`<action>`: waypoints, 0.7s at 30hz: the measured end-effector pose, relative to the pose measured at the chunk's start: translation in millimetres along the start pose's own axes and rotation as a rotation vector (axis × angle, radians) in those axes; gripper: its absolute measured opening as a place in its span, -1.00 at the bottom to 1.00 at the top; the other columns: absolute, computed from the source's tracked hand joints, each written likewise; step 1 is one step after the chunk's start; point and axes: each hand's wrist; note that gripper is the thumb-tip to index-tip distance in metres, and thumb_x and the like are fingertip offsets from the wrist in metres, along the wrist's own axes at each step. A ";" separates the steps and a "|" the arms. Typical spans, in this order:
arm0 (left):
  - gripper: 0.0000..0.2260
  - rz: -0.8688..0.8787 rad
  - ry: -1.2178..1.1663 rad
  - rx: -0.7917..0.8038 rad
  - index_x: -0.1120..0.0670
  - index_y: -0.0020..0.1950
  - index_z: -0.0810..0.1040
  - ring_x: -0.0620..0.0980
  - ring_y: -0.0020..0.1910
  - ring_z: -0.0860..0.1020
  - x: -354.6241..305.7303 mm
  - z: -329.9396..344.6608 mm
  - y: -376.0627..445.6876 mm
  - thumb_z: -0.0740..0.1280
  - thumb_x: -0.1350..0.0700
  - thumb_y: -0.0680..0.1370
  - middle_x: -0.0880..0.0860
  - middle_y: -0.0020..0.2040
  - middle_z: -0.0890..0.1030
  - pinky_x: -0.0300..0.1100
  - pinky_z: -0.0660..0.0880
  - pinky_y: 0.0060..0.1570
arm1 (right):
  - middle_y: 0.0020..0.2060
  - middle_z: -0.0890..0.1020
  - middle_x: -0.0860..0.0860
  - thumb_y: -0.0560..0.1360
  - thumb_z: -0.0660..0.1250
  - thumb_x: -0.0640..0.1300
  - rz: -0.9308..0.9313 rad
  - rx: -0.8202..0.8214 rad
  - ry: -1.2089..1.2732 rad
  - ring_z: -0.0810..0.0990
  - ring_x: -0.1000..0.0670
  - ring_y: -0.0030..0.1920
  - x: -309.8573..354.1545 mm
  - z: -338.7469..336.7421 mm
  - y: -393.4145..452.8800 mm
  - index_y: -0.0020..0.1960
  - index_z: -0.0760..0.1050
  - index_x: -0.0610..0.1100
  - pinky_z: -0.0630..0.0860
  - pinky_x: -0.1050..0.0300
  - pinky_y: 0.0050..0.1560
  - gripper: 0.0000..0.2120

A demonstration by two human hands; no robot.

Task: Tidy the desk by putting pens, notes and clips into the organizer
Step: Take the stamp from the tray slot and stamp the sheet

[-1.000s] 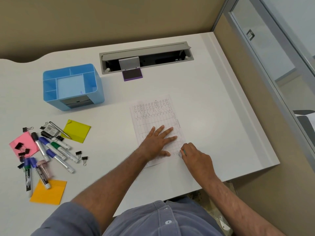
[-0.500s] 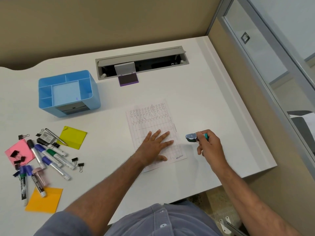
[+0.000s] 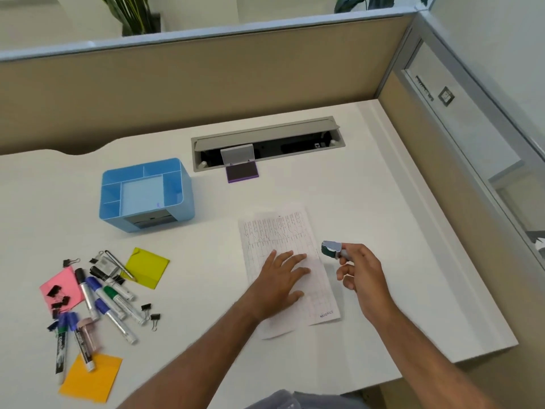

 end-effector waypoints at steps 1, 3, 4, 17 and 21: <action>-0.55 -0.018 -0.007 -0.040 -0.10 0.53 0.35 0.08 0.63 0.11 4.0 -5.7 2.0 0.28 -0.12 0.64 -0.03 0.64 0.18 0.16 -0.09 0.62 | -0.19 0.60 -0.03 0.64 0.30 -0.07 -0.005 0.014 -0.001 0.54 -0.03 -0.35 2.1 4.3 4.5 0.07 0.63 -0.07 0.28 0.17 -0.44 -0.85; -0.57 -0.058 -0.009 -0.113 -0.08 0.52 0.38 0.06 0.62 0.15 15.5 -18.4 7.3 0.29 -0.08 0.64 -0.02 0.62 0.24 0.15 -0.02 0.61 | -0.18 0.64 -0.03 0.64 0.34 -0.06 -0.012 0.042 0.004 0.57 -0.03 -0.33 6.6 14.2 13.7 0.08 0.64 -0.05 0.31 0.16 -0.44 -0.88; -0.57 -0.080 -0.007 -0.148 -0.06 0.51 0.39 0.06 0.61 0.18 22.8 -25.3 10.7 0.30 -0.06 0.64 -0.01 0.61 0.26 0.14 0.01 0.60 | -0.17 0.66 -0.03 0.63 0.35 -0.06 -0.015 0.056 0.008 0.59 -0.04 -0.32 9.3 19.7 18.7 0.08 0.64 -0.04 0.32 0.16 -0.44 -0.89; -0.40 -0.461 0.010 -0.323 0.02 0.62 0.21 0.09 0.60 0.19 133.1 -123.2 90.1 0.34 -0.05 0.63 0.05 0.61 0.26 0.02 0.07 0.59 | -0.05 0.76 -0.05 0.63 0.41 -0.08 -0.051 0.145 0.020 0.74 -0.08 -0.16 43.7 88.4 80.3 0.17 0.60 -0.11 0.53 0.13 -0.41 -0.84; -0.35 -0.521 0.078 -0.331 0.06 0.63 0.15 0.11 0.59 0.18 160.4 -145.0 110.7 0.35 0.00 0.61 0.09 0.60 0.25 0.04 0.10 0.60 | 0.01 0.77 -0.01 0.60 0.45 -0.01 -0.073 0.165 0.002 0.77 -0.09 -0.06 46.1 102.9 97.2 0.18 0.58 -0.11 0.56 0.16 -0.37 -0.77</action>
Point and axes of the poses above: each hand's wrist, its own y-axis towards the middle knuckle, its own z-axis out of the palm, x = y × z
